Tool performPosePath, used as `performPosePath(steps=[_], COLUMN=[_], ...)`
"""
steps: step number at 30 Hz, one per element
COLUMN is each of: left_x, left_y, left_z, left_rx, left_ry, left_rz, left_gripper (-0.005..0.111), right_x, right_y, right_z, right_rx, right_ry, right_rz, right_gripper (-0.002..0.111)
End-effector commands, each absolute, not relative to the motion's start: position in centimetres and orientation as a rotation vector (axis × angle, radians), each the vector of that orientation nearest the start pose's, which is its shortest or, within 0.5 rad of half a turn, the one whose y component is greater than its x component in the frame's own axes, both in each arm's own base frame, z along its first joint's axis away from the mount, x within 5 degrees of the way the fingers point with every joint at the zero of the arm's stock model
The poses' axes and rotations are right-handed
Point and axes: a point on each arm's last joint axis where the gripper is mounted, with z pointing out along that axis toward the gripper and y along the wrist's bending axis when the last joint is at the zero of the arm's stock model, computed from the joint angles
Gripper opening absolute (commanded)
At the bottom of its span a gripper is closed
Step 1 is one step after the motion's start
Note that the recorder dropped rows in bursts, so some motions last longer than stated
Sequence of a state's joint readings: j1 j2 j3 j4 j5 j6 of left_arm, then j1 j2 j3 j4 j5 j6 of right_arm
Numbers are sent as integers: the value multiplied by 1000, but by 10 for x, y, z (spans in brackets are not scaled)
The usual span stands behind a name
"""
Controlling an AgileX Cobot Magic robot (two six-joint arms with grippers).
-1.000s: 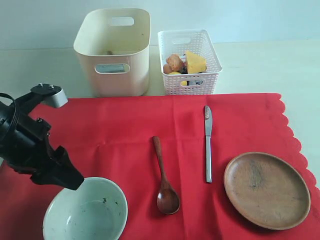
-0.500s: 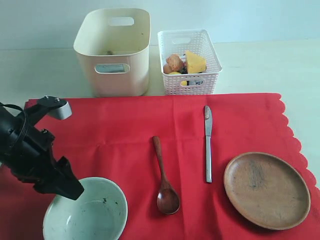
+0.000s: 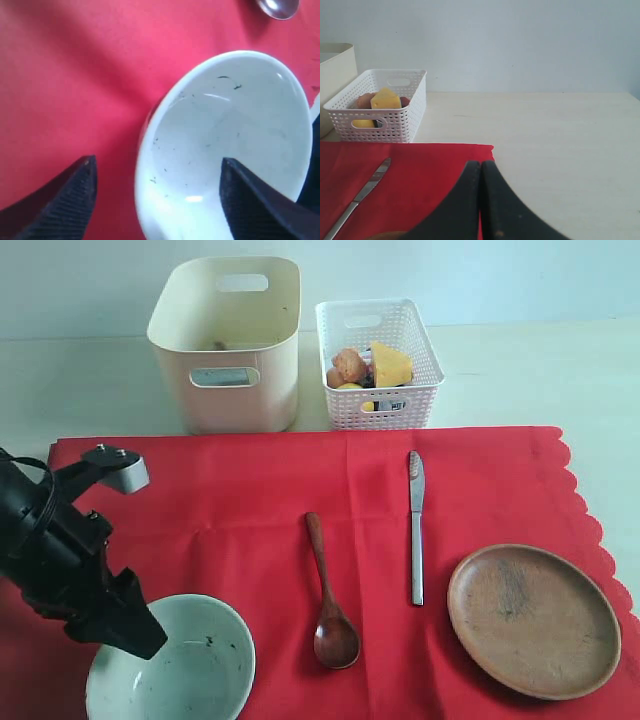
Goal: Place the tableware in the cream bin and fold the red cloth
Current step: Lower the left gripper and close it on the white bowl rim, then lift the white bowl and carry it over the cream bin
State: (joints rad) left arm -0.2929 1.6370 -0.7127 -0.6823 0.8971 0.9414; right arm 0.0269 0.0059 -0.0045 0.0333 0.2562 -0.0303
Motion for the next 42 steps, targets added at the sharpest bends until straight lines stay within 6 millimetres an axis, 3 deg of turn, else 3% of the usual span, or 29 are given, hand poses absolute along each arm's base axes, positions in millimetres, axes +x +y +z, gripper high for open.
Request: performPosePath(steps=[1,7,10,18,20,28,42], left_x=[209,211,212,218,218,218,212], left_y=[-123,-128,-128,-128,-128,-128,-125], left_z=[149,146,146,141,141,147,208], left_rx=[1248,1251,1244,1223,1222,1210,1142], left_ry=[2784,2768,2761,2745,2744,2716,2463], left_rz=[-717,-577,-568,-522,-521,-518,-467], left_gripper=[67,67,60,8,0,0,0], right_x=[55,55,55,55,55,55,55], right_y=[2,2,2,2,2,2,2], right_z=[191,191,191,191,191,191,191], right_rx=[-26,-26,-26,-26,-26,-26,-26], right_ry=[1727,1727,1727,1727,1727,1727,1727], right_rz=[25,25,25,25,25,25,25], right_gripper=[0,0,0,0,0,0,0])
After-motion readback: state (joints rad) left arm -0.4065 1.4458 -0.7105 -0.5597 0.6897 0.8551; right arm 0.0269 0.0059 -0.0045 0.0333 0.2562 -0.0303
